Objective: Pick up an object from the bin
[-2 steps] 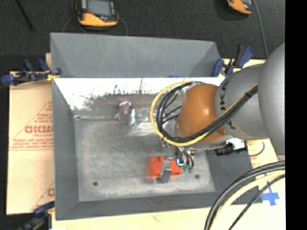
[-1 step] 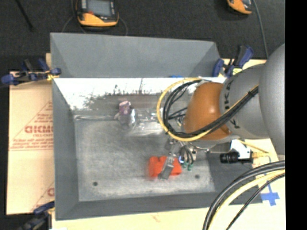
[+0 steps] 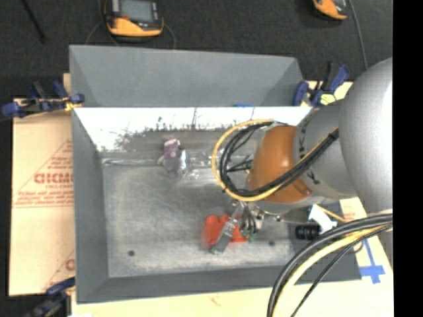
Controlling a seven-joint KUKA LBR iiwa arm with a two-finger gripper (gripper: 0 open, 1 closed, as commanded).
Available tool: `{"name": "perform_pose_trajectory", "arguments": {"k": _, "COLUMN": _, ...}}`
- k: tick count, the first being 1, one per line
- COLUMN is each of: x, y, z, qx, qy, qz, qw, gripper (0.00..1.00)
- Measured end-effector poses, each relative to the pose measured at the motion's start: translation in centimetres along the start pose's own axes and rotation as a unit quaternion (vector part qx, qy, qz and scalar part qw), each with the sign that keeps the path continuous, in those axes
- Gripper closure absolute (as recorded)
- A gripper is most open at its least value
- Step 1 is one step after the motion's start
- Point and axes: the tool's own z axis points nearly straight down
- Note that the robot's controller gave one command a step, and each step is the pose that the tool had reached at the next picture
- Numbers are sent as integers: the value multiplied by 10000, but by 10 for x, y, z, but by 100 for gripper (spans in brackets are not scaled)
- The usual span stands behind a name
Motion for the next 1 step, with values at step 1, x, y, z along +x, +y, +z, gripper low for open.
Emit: {"name": "perform_pose_trajectory", "arguments": {"k": 1, "x": 13, "y": 18, "z": -1, "qx": -2, "qy": 4, "qz": 176, "qw": 9998, "gripper": 0}}
